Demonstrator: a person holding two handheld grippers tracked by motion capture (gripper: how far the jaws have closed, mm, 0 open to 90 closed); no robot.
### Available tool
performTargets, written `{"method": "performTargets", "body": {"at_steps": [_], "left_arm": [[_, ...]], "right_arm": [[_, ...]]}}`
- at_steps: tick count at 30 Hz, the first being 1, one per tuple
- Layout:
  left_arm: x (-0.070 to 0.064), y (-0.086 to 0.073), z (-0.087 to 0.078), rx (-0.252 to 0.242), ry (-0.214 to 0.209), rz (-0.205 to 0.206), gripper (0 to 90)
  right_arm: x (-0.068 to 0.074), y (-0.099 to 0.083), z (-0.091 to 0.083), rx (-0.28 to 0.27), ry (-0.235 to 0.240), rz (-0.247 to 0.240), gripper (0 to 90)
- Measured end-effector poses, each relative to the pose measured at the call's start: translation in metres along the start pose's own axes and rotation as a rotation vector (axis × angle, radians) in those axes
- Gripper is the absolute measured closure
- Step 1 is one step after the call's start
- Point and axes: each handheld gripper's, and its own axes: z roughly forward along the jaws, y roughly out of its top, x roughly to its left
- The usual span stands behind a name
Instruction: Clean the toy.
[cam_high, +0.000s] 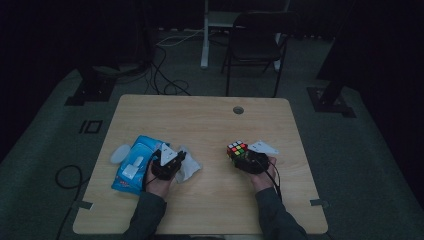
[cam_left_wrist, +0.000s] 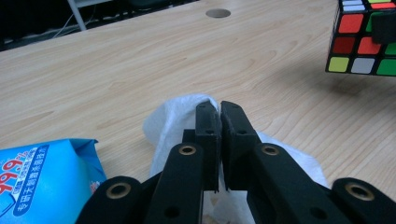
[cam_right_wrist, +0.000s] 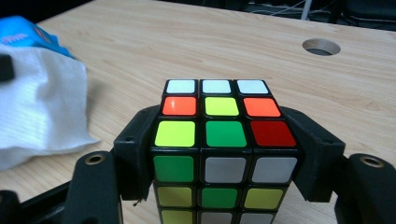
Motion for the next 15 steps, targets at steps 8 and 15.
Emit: {"method": "performTargets", "body": {"at_steps": [8,15], "left_arm": [[0.002,-0.003,0.003,0.01,0.0,-0.012,86.1],[0.001,-0.006,0.005,0.016,-0.01,-0.015,85.2]], "right_arm": [[0.0,-0.01,0.011,0.027,-0.021,-0.04,34.0],[0.0,-0.017,0.016,0.04,-0.022,-0.041,34.0]]}}
